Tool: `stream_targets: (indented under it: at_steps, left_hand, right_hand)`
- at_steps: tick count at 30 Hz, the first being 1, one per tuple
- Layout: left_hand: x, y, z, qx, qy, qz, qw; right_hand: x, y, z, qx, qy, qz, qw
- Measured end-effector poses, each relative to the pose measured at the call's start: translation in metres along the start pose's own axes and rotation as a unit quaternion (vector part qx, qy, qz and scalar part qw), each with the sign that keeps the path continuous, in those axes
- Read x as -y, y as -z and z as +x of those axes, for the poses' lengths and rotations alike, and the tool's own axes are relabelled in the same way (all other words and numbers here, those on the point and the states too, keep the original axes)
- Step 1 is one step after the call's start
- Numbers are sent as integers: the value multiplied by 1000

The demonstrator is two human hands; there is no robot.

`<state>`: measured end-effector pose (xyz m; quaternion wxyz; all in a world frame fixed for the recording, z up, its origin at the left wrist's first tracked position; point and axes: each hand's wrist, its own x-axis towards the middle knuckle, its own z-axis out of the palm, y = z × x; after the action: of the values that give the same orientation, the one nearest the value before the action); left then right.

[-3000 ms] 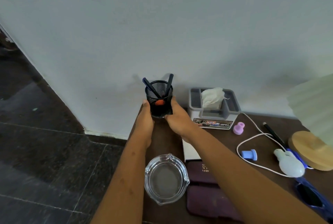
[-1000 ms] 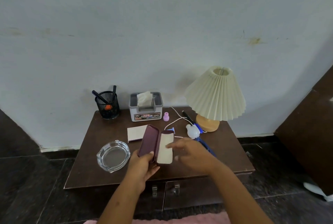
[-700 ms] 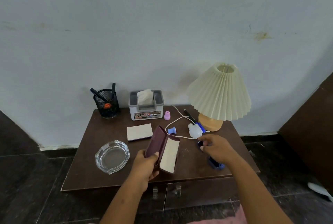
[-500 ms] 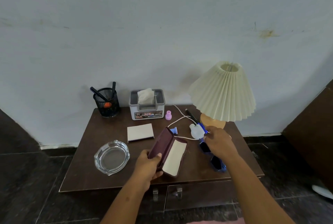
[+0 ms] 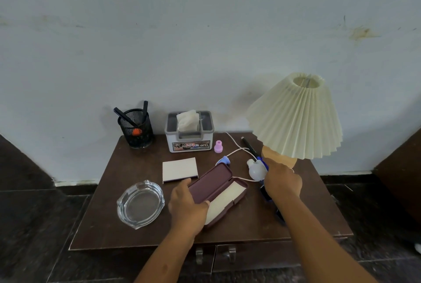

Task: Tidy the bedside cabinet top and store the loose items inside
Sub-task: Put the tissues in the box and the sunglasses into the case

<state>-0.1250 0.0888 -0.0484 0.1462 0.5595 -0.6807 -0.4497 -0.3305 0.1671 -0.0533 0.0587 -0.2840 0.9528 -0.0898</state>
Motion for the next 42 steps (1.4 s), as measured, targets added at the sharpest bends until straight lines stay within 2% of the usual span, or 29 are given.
stream_targets:
  at_steps: [3, 9, 16, 21, 25, 28, 34, 38, 40, 42]
  left_hand:
    - [-1, -2, -1, -33, -51, 41, 997]
    - [-3, -2, -3, -34, -74, 57, 995]
    - [-8, 1, -3, -22, -58, 44, 997]
    - [-12, 2, -4, -2, -47, 42, 998]
    - [-14, 3, -5, 14, -35, 43, 998]
    - [-14, 5, -4, 18, -30, 39, 999]
    - [-15, 13, -2, -5, -43, -5, 999]
    - [-17, 31, 2, -43, -39, -80, 995]
    - [-18, 44, 6, -77, -31, -121, 989]
    - [-19, 56, 9, -115, -10, -156, 981]
  right_hand:
    - [2, -2, 4, -11, 11, -32, 999]
    - [2, 2, 7, -14, 31, -106, 994]
    - [-1, 6, 6, 12, 35, -51, 998]
    - [2, 5, 6, 3, 34, -82, 996]
    - [4, 9, 6, 7, 11, -95, 995]
    - [7, 10, 5, -7, -11, -58, 998]
    - [21, 14, -9, -14, -37, 43, 998]
    - [37, 26, -28, -37, -18, 26, 999]
    - [47, 27, -39, -60, 38, -43, 996]
    - [61, 25, -48, -96, 90, -26, 991]
